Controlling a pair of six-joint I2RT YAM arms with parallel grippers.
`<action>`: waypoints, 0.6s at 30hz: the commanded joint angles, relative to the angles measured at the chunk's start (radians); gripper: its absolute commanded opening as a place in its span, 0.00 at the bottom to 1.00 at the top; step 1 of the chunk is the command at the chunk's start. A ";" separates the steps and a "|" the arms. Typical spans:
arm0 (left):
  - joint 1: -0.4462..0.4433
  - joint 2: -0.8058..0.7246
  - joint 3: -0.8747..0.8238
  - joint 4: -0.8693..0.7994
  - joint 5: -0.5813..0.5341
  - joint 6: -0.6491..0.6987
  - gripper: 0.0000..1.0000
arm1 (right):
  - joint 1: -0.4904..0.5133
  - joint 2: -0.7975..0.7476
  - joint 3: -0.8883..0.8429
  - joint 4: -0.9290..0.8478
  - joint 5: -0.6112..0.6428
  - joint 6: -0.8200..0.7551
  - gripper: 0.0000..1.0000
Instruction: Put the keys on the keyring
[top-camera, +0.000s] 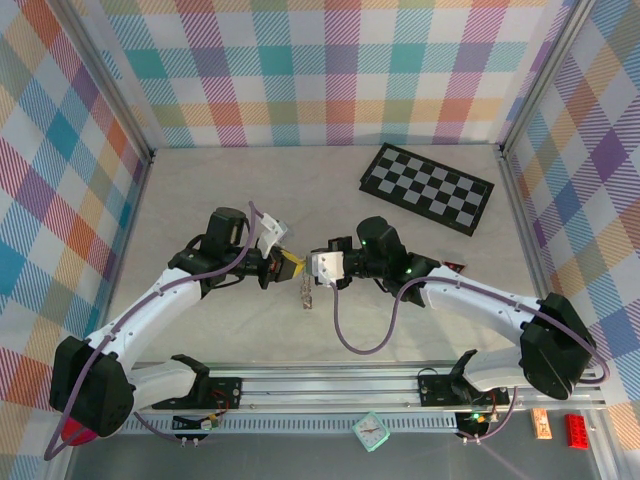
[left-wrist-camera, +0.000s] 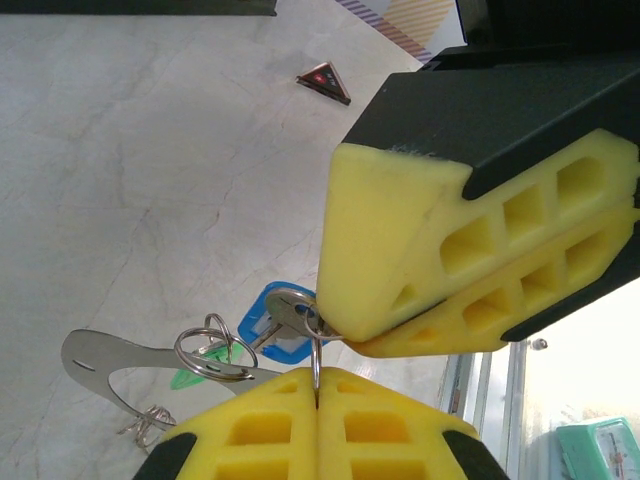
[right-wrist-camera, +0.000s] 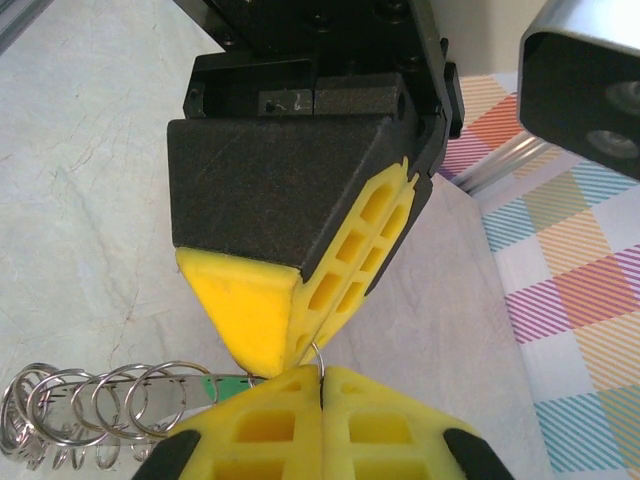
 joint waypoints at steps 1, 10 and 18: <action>-0.005 -0.007 0.027 0.025 0.039 -0.013 0.00 | 0.004 0.010 0.025 -0.039 -0.039 -0.003 0.00; -0.005 -0.006 0.031 0.025 0.019 -0.014 0.00 | 0.008 -0.001 0.030 -0.071 -0.073 -0.006 0.00; -0.005 -0.010 0.032 0.025 0.016 -0.019 0.00 | 0.012 0.011 0.044 -0.120 -0.093 -0.014 0.00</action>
